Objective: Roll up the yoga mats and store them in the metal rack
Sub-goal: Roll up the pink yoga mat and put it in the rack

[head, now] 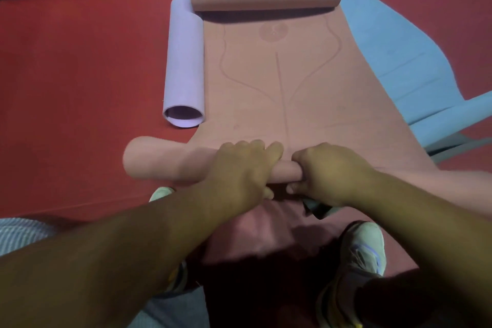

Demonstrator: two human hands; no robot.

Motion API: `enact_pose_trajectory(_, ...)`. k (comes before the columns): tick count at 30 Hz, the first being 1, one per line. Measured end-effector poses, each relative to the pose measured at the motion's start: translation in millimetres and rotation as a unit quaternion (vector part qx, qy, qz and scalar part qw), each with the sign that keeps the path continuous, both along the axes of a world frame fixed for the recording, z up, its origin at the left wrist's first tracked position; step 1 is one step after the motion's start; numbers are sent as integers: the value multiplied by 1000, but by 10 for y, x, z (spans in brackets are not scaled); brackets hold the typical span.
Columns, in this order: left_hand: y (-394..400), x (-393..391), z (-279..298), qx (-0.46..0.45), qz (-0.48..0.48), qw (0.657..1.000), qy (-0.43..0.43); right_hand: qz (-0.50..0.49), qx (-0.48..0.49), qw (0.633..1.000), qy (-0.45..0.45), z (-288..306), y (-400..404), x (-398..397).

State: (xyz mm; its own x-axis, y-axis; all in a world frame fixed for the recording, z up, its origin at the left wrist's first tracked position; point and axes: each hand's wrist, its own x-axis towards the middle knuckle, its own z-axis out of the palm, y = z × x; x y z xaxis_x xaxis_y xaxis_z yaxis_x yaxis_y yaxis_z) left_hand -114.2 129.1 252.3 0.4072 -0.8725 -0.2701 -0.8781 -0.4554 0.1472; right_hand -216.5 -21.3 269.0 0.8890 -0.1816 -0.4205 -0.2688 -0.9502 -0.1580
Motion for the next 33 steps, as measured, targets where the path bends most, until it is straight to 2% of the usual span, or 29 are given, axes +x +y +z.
enact_pose_trajectory(2, 12, -32, -34, 9, -2, 1000, 6, 12, -32, 999, -26, -14, -2, -23)
enact_pose_trajectory(5, -50, 126, 11, 70, 16, 991, 110, 54, -108, 988, -97, -61, 96, -68)
enact_pose_trajectory(7, -105, 196, 77, 109, 18, 978, 176, 39, -104, 989, -95, -39, 113, -75)
enact_pose_trajectory(8, -113, 189, 93, 110, 19, 977, 180, 23, -88, 993, -79, -16, 103, -66)
enact_pose_trajectory(9, -100, 160, 103, 97, 21, 982, 163, 14, -73, 995, -62, 6, 87, -53)
enact_pose_trajectory(12, -26, -3, 18, 9, 29, 999, 19, 10, -51, 998, -43, 85, 21, -25)
enact_pose_trajectory(14, 7, -55, -61, -24, 28, 999, -17, 13, -65, 996, -58, 96, 16, -31)
enact_pose_trajectory(16, -10, 2, -65, -16, 25, 999, 27, 28, -95, 991, -88, 64, 31, -59)
enact_pose_trajectory(18, -40, 129, -6, 26, 14, 992, 121, 45, -113, 986, -112, 16, 77, -68)
enact_pose_trajectory(20, -84, 234, 78, 61, 7, 978, 200, 43, -120, 986, -107, 15, 85, -59)
enact_pose_trajectory(22, -95, 264, 131, 52, 11, 973, 223, 9, -95, 992, -79, 62, 46, -34)
enact_pose_trajectory(24, -75, 197, 134, 14, 16, 989, 144, -21, -57, 997, -48, 94, -35, -27)
enact_pose_trajectory(26, -39, 77, 52, -18, 1, 1000, -6, -36, -36, 998, -33, 95, -104, -33)
enact_pose_trajectory(27, -27, 30, 12, -31, -2, 999, -42, -37, -37, 998, -37, 103, -105, -40)
enact_pose_trajectory(28, -19, 29, -28, -38, 3, 998, -42, -29, -51, 997, -50, 101, -86, -53)
enact_pose_trajectory(31, -20, 183, -25, 18, 18, 994, 103, 31, -115, 987, -104, 39, 36, -115)
enact_pose_trajectory(33, -44, 291, 48, 68, 5, 982, 174, 42, -115, 987, -102, 18, 87, -121)
